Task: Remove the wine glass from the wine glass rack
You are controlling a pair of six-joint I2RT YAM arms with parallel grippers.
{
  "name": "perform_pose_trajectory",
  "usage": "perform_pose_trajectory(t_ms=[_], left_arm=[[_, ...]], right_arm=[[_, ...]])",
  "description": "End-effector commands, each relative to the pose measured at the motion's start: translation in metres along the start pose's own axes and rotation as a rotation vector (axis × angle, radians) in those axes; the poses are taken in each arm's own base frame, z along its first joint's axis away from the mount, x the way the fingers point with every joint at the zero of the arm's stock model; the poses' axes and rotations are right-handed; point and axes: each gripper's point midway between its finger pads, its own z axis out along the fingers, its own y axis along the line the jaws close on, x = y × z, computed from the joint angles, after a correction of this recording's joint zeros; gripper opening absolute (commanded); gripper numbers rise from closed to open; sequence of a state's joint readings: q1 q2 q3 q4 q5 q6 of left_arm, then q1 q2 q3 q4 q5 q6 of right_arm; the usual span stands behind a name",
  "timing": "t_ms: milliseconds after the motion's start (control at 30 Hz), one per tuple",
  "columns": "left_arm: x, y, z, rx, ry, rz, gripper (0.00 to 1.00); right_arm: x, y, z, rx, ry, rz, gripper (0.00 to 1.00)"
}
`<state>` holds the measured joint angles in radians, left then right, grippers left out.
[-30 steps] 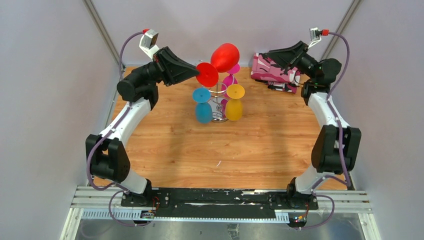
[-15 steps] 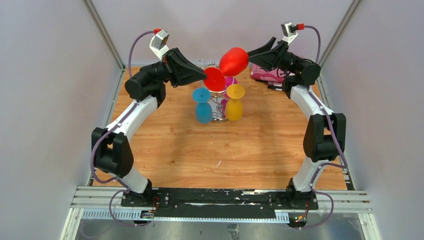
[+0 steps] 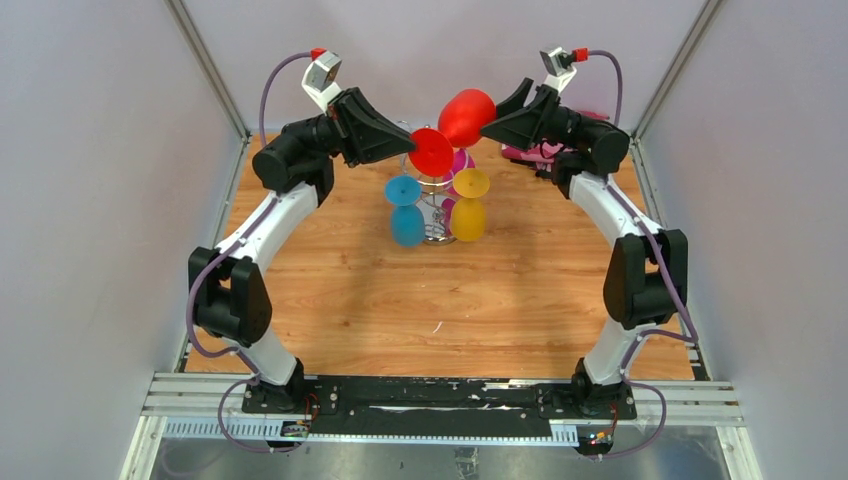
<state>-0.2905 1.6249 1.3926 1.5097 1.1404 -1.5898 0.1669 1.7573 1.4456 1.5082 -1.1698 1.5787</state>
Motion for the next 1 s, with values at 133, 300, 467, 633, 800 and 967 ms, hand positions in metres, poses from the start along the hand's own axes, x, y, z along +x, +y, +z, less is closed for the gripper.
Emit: perform_pose_trajectory(t_ms=[133, 300, 467, 633, 800, 967], left_arm=[[0.000, 0.026, -0.005, 0.020, 0.062, 0.073, 0.00], [-0.002, 0.054, -0.026, -0.048, 0.037, 0.050, 0.00], [0.004, 0.071, -0.034, -0.071, 0.033, 0.012, 0.00], [0.003, 0.073, -0.033, -0.072, 0.021, 0.005, 0.00], [-0.007, 0.056, -0.028, -0.056, 0.013, 0.040, 0.00], [-0.019, 0.035, -0.026, -0.046, 0.003, 0.089, 0.19]], right_arm=[[0.012, 0.054, 0.018, -0.120, 0.071, -0.173, 0.63], [0.010, 0.077, 0.019, -0.141, 0.058, -0.223, 0.60], [0.009, 0.081, 0.019, -0.141, 0.036, -0.227, 0.49], [0.010, 0.067, 0.019, -0.129, 0.037, -0.169, 0.30], [0.012, 0.051, 0.019, -0.113, 0.035, -0.109, 0.00], [0.011, 0.044, 0.018, -0.101, 0.031, -0.063, 0.00]])
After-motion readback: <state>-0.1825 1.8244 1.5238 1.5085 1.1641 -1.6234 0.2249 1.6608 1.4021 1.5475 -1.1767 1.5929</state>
